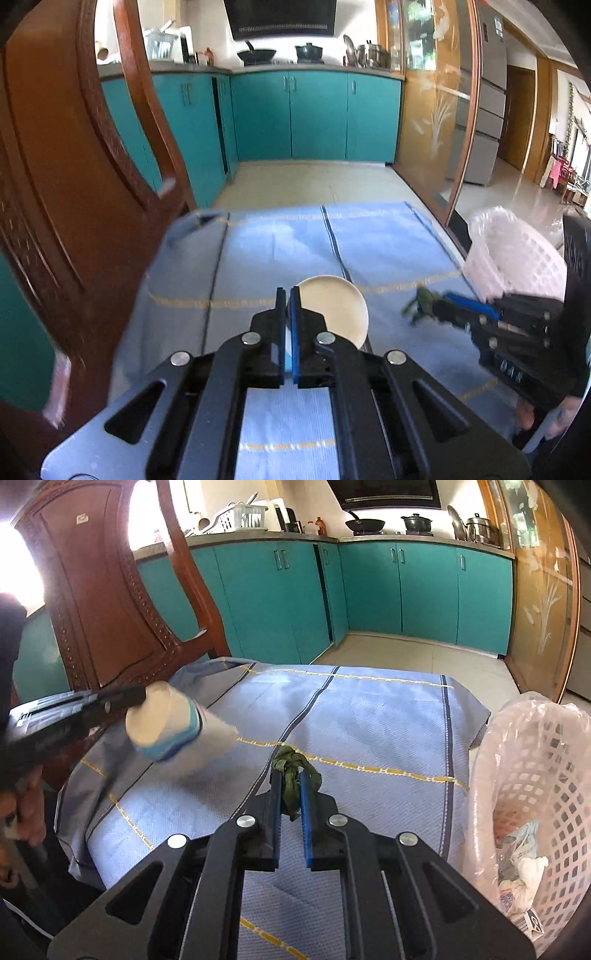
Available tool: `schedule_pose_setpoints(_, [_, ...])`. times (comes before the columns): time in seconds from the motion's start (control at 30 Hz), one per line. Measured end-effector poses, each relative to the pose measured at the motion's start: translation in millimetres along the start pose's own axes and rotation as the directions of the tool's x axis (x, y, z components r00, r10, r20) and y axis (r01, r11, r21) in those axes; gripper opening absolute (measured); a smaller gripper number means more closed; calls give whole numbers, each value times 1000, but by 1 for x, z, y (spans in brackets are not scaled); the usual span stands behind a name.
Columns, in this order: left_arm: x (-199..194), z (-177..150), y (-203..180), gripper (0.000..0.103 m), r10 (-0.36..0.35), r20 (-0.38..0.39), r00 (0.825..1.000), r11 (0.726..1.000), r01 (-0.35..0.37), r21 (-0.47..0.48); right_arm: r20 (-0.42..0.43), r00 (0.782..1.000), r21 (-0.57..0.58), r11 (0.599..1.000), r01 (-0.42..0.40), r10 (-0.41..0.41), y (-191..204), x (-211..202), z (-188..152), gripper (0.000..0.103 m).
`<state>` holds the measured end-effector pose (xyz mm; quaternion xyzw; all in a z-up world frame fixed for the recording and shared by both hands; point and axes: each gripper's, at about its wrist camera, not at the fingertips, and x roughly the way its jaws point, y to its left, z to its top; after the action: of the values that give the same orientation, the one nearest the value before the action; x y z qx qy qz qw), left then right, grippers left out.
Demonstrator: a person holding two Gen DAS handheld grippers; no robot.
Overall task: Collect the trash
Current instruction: 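Grasp the white paper cup with the left gripper while the right gripper grasps the green leaf, then carry the paper cup and green leaf over the white basket and release both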
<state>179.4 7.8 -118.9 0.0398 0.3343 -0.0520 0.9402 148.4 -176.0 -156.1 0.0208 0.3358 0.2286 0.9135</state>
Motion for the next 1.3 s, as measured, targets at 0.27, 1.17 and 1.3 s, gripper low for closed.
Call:
schedule_pose_setpoints(0.27, [-20, -1, 13, 3, 10, 51, 999, 998, -7, -59, 21, 999, -34, 999, 38, -37, 5, -5, -1, 10])
schedule_pose_setpoints(1.17, [-63, -11, 35, 3, 47, 140, 989, 996, -36, -78, 193, 944, -60, 958, 282, -266, 31, -96, -1, 10])
schedule_pose_setpoints(1.3, [-65, -9, 27, 3, 5, 136, 991, 998, 4, -62, 200, 949, -29, 966, 256, -245, 26, -103, 2, 10])
